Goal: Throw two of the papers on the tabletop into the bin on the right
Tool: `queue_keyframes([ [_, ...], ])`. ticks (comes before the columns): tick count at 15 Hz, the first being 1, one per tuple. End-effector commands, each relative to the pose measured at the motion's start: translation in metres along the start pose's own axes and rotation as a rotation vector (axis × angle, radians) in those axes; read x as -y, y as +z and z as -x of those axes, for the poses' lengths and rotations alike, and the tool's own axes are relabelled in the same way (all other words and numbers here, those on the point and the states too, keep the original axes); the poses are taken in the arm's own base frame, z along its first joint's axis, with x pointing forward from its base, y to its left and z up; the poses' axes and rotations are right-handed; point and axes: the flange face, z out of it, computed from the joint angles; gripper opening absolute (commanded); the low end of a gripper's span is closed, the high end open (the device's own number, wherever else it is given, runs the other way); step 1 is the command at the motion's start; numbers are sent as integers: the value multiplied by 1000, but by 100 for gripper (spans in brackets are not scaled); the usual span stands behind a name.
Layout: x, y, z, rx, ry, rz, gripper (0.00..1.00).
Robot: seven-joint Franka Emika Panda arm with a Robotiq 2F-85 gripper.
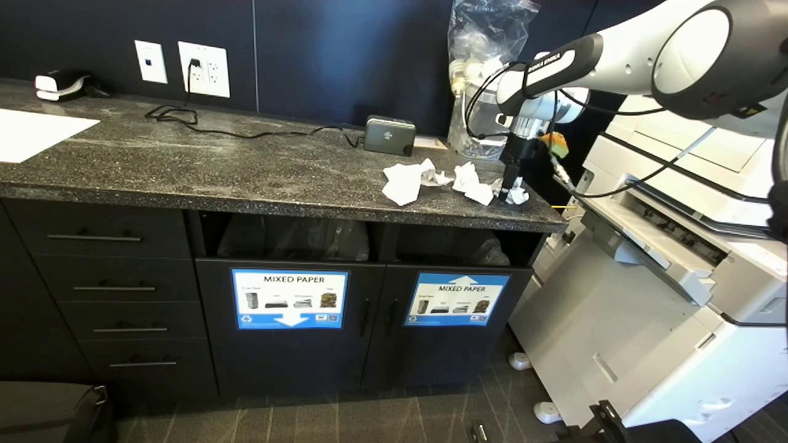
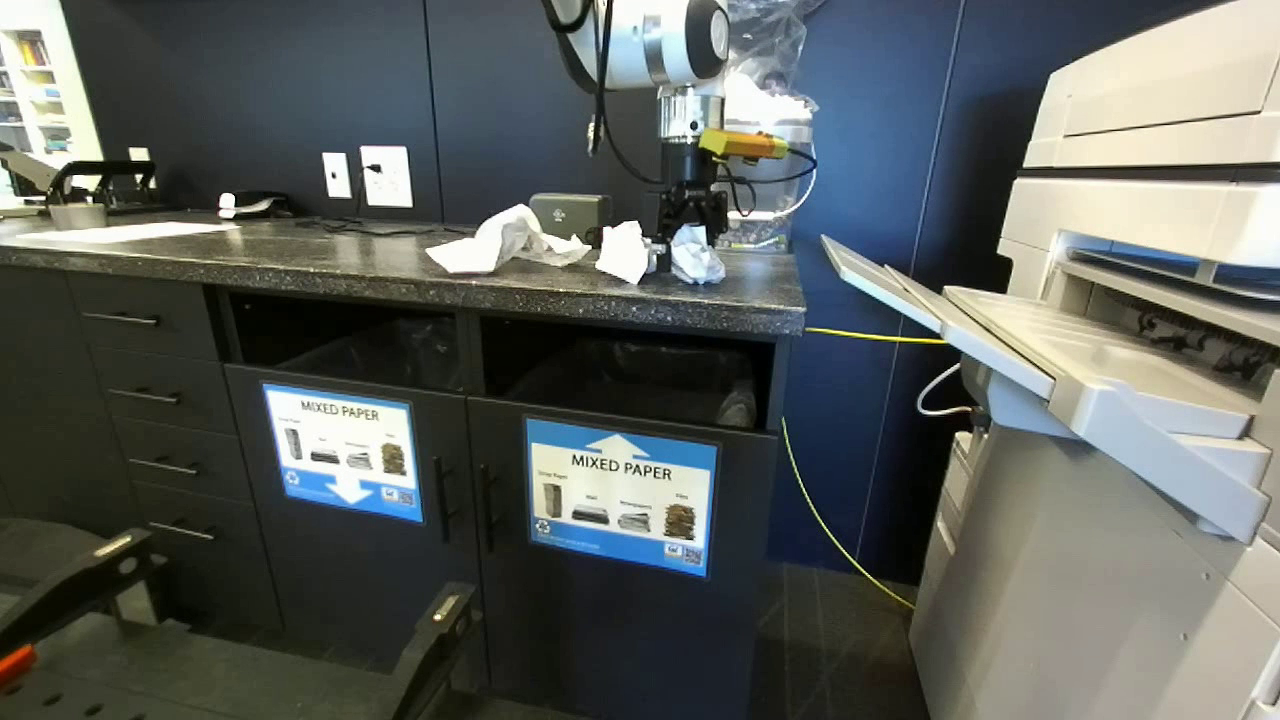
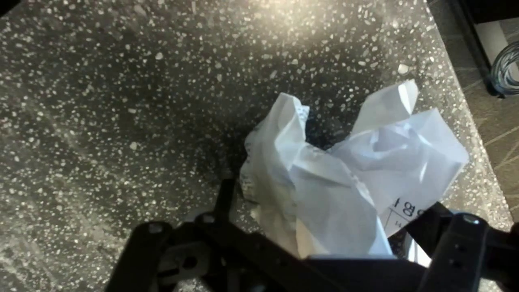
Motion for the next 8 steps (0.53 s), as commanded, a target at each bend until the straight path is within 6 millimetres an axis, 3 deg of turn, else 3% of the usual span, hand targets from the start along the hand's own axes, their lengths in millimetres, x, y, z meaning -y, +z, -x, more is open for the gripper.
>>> queue_keyframes([
  [1,-7,-7,-3,11,14,26,100],
  [8,-9,-6,-2,13,22,29,100],
])
